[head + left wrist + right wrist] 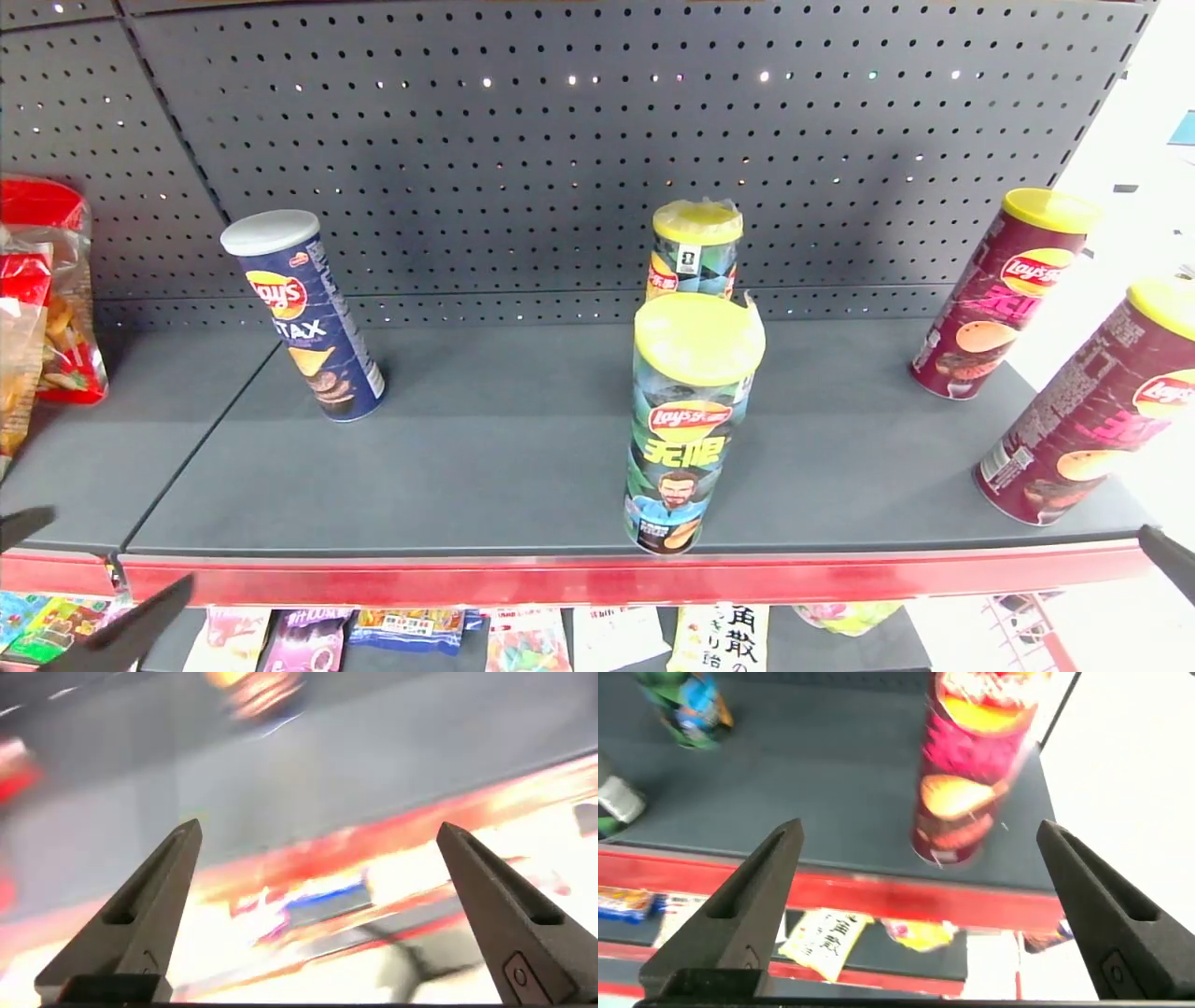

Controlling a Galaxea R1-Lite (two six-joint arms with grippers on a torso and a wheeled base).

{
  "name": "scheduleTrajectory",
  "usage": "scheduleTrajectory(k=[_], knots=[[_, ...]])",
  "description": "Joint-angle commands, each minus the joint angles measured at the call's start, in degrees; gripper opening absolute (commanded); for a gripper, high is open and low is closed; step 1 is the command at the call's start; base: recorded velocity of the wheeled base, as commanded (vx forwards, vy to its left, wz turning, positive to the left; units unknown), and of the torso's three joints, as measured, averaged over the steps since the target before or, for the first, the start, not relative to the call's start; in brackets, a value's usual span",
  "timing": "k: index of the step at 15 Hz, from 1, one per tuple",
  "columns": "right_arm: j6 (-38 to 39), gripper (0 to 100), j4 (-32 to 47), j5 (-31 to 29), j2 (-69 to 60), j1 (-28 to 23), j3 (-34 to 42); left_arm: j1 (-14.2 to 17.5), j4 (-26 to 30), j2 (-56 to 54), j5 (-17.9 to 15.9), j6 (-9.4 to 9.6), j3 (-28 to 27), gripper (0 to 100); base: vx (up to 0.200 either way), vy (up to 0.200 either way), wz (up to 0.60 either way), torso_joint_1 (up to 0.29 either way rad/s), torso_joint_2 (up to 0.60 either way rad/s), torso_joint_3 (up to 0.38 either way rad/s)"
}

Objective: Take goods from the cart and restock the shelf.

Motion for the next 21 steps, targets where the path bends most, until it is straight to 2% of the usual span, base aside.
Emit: scheduleTrajectory(k=[1,3,6,14,16,18,21], knots=[[0.0,100,-0.1,0.0,-1.1,-0.6,0.9,4.4,14.7,-26.3,10.6,0.63,2.9,100,0.000,0.000,0.00,0.000,0.00,0.000],[0.0,100,0.0,-0.1,-1.2,-0.9,1.7,4.3,14.5,-27.7,10.6,4.05,2.7,100,0.000,0.000,0.00,0.000,0.00,0.000],[0.0,100,0.0,-0.1,-1.3,-2.6,2.2,4.3,14.5,-27.9,10.5,5.11,2.7,100,-0.067,0.000,0.00,-0.001,0.00,0.001],[-0.6,100,0.1,0.0,-1.5,-3.3,2.5,4.3,14.5,-28.4,10.7,5.20,2.9,100,-0.200,0.000,0.00,0.003,0.00,0.002],[-0.7,100,0.1,0.0,-1.8,-3.2,2.5,4.3,14.5,-28.5,10.6,5.46,2.9,100,0.000,0.000,0.00,0.000,0.00,0.000],[-1.8,100,1.1,0.0,-2.5,-3.2,2.6,4.3,14.5,-29.3,10.6,6.87,3.0,100,0.000,0.000,0.00,0.000,0.00,0.000],[-2.6,100,3.7,0.3,-4.2,-3.0,2.6,4.2,14.5,-30.5,10.4,6.95,3.8,100,0.000,-0.133,0.00,0.010,0.00,-0.002]])
